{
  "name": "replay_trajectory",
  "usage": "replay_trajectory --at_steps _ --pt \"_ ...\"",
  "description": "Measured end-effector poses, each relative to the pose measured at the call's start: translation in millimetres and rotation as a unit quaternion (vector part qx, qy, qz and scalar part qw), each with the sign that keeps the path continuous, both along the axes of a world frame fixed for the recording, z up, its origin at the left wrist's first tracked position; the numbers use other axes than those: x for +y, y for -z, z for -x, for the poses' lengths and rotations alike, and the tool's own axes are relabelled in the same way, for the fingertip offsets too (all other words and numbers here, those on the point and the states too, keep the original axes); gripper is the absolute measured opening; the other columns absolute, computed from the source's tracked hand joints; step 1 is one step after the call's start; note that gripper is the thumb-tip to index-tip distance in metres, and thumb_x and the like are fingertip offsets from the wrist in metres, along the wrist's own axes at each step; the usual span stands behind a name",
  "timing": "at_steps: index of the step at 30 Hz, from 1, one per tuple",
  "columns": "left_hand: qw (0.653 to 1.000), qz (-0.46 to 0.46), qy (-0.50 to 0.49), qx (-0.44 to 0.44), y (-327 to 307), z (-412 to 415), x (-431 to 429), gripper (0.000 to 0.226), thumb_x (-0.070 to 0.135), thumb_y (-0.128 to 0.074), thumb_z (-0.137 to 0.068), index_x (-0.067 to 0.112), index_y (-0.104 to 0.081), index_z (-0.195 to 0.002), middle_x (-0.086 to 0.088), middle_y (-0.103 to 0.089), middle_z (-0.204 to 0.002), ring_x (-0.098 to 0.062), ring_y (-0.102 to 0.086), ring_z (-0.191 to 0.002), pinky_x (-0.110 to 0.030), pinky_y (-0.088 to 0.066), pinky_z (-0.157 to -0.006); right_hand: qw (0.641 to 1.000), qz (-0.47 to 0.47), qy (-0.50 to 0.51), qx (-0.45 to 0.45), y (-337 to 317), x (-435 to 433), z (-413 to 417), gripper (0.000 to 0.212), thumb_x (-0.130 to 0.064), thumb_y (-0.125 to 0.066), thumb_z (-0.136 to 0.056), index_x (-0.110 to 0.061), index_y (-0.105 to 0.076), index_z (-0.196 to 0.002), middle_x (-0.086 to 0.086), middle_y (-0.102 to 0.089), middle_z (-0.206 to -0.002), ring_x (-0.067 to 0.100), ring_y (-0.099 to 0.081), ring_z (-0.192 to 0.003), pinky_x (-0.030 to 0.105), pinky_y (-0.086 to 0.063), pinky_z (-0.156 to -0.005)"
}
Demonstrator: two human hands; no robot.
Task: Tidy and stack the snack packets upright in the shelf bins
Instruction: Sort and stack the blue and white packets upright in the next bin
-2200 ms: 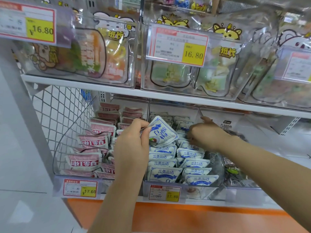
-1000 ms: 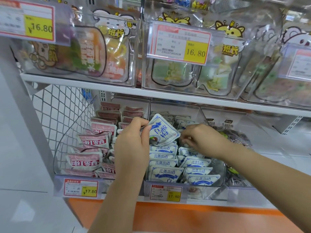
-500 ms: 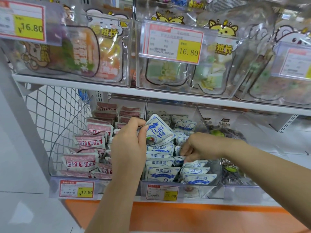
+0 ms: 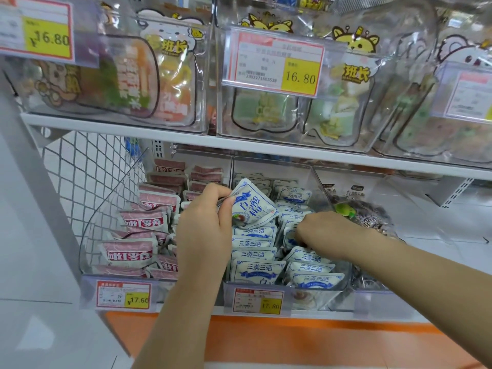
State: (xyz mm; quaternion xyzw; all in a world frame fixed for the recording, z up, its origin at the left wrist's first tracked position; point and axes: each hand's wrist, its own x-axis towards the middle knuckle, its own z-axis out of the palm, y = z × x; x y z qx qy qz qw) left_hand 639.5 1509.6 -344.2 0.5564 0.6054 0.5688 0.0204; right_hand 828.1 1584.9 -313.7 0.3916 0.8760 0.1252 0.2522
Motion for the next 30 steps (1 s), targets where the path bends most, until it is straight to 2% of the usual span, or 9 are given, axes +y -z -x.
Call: replay_trajectory --at_steps 3,5,7,10,15,18,22,26,30 --pt "1.000 -0.003 -0.001 -0.003 -1.5 1.7 -1.6 0.006 0.016 -0.057 -0.093 0.014 -0.061 -0.089 0.002 -0.064 -0.069 -0.015 -0.060 -0.060 -0.041 -0.049 -0.049 1.000 0.003 0.011 0.011 -0.4 1.4 -2.6 0.037 0.009 -0.044 -0.082 -0.017 -0.030 -0.059 -0.001 -0.036 -0.061 0.021 -0.046 -0.065 0.031 -0.037 -0.051" --pt "1.000 -0.001 -0.004 -0.005 -1.4 2.0 -0.8 0.006 0.016 -0.057 -0.092 0.014 -0.061 -0.089 0.002 -0.065 -0.069 -0.016 -0.060 -0.060 -0.041 -0.049 -0.050 0.999 0.025 0.027 0.031 -5.2 0.4 -5.7 0.027 0.002 -0.046 -0.084 -0.017 -0.047 -0.064 0.000 -0.050 -0.066 0.022 -0.055 -0.069 0.032 -0.049 -0.060" --pt "1.000 0.006 -0.005 -0.005 -1.4 1.1 0.1 0.006 0.017 -0.056 -0.093 0.015 -0.061 -0.089 0.002 -0.065 -0.069 -0.015 -0.058 -0.058 -0.041 -0.048 -0.049 0.992 0.071 0.060 0.080 -15.4 -0.7 -7.1 0.018 -0.012 -0.051 -0.090 -0.021 -0.067 -0.093 -0.003 -0.067 -0.092 0.018 -0.063 -0.086 0.027 -0.052 -0.076" --pt "1.000 0.010 -0.004 -0.001 -1.1 -0.8 0.6 0.007 0.018 -0.055 -0.093 0.015 -0.060 -0.089 0.003 -0.065 -0.071 -0.011 -0.057 -0.057 -0.037 -0.046 -0.047 0.975 0.082 0.078 0.192 -26.9 7.1 -3.6 0.027 -0.021 -0.052 -0.093 -0.024 -0.064 -0.117 -0.008 -0.067 -0.113 0.007 -0.062 -0.098 0.018 -0.044 -0.083" --pt "1.000 0.006 -0.009 -0.008 -0.5 -1.1 1.3 0.007 0.018 -0.055 -0.094 0.014 -0.061 -0.090 0.004 -0.065 -0.072 -0.012 -0.059 -0.061 -0.037 -0.047 -0.049 0.953 0.019 0.069 0.293 -7.1 38.3 15.3 0.029 -0.022 -0.049 -0.094 -0.019 -0.063 -0.119 0.001 -0.064 -0.117 0.020 -0.059 -0.102 0.033 -0.048 -0.087" --pt "1.000 0.004 -0.009 -0.006 -0.4 -1.1 2.4 0.007 0.018 -0.056 -0.093 0.014 -0.061 -0.090 0.004 -0.065 -0.070 -0.010 -0.056 -0.056 -0.033 -0.043 -0.045 0.948 0.031 0.090 0.304 3.8 51.0 23.7 0.025 -0.020 -0.050 -0.093 -0.014 -0.069 -0.107 0.003 -0.066 -0.111 0.019 -0.059 -0.091 0.029 -0.046 -0.072" --pt "1.000 0.004 -0.011 -0.008 -0.7 0.4 4.7 0.006 0.016 -0.057 -0.093 0.014 -0.061 -0.089 0.007 -0.060 -0.063 -0.004 -0.047 -0.048 -0.024 -0.031 -0.043 0.957 0.019 0.117 0.263 8.5 58.1 24.8 0.022 -0.011 -0.047 -0.090 -0.011 -0.062 -0.075 0.010 -0.069 -0.088 0.019 -0.053 -0.067 0.030 -0.046 -0.064" --pt "1.000 0.011 -0.015 -0.015 -1.2 2.1 5.2 0.005 0.016 -0.058 -0.092 0.015 -0.060 -0.088 0.012 -0.057 -0.061 -0.001 -0.044 -0.046 -0.016 -0.029 -0.042 0.964 0.050 0.125 0.228 4.2 51.1 27.8 0.033 -0.021 -0.051 -0.093 -0.019 -0.049 -0.061 -0.007 -0.047 -0.061 0.006 -0.042 -0.055 0.021 -0.034 -0.051" --pt "1.000 0.006 -0.023 -0.019 -1.9 2.3 3.9 0.006 0.017 -0.057 -0.093 0.015 -0.061 -0.088 0.014 -0.054 -0.060 0.000 -0.041 -0.046 -0.017 -0.025 -0.043 0.954 0.119 0.133 0.242 9.2 39.7 19.5 0.031 -0.029 -0.042 -0.099 -0.018 -0.056 -0.074 -0.007 -0.052 -0.068 0.006 -0.046 -0.061 0.026 -0.038 -0.067"
